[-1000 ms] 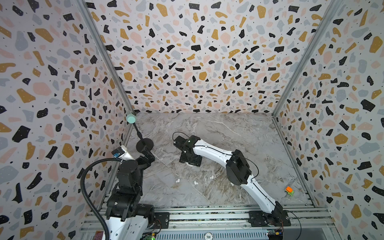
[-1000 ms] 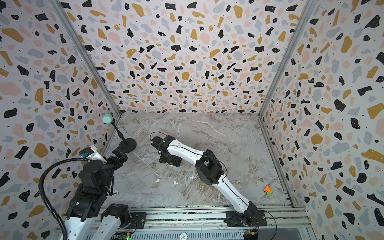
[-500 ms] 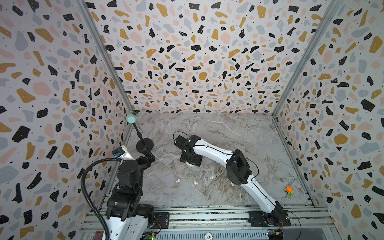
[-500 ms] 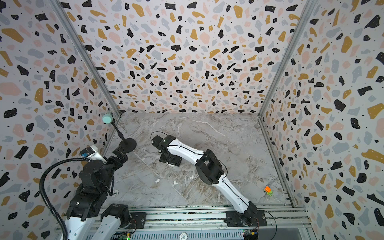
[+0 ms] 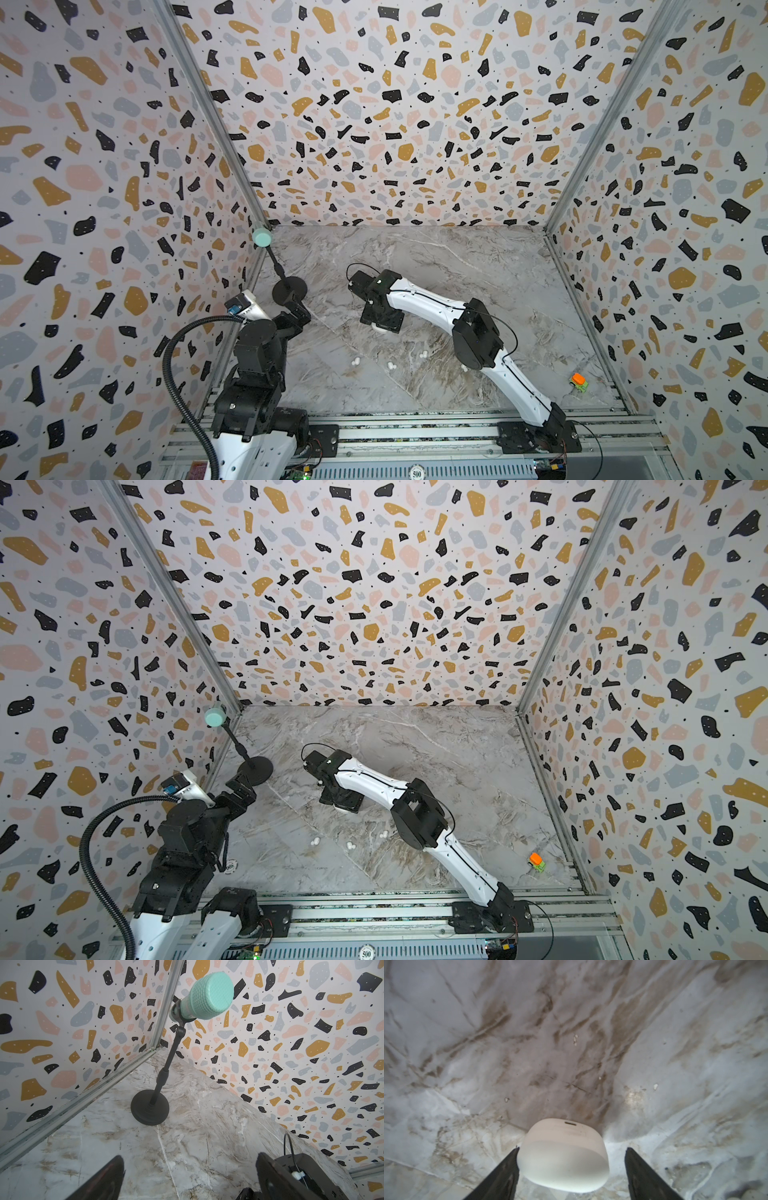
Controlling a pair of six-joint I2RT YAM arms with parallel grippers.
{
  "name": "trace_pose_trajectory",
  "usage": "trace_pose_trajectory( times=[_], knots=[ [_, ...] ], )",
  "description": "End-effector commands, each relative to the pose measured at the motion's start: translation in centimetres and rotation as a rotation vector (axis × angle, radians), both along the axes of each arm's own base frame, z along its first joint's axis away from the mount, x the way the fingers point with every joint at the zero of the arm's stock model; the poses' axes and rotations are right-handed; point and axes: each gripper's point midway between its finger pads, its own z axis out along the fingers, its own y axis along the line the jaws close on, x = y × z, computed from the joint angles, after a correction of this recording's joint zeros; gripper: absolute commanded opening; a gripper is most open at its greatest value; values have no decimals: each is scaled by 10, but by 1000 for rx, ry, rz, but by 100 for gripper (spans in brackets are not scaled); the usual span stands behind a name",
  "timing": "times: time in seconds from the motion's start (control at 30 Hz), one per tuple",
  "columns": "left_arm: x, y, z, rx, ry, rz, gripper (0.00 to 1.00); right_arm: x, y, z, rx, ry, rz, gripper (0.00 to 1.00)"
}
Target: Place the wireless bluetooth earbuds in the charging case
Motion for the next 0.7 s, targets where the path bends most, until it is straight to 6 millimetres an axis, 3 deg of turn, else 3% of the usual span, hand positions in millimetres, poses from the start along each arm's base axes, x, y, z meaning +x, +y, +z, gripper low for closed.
trace_pose_trajectory(
  times=[0.0,0.07,0.37,0.67],
  knots=[
    [4,-2,3,-2,-25,-10,100,4,0,9,6,-13,-18,75],
    [5,-3,3,-2,-25,-11,100,4,0,10,9,-15,-17,71],
    [6,-3,2,-1,-21,-12,100,3,-1,8,4,-9,-8,70],
    [6,-3,2,-2,-20,-12,100,2,-4,5,-2,4,-3,75]
  ],
)
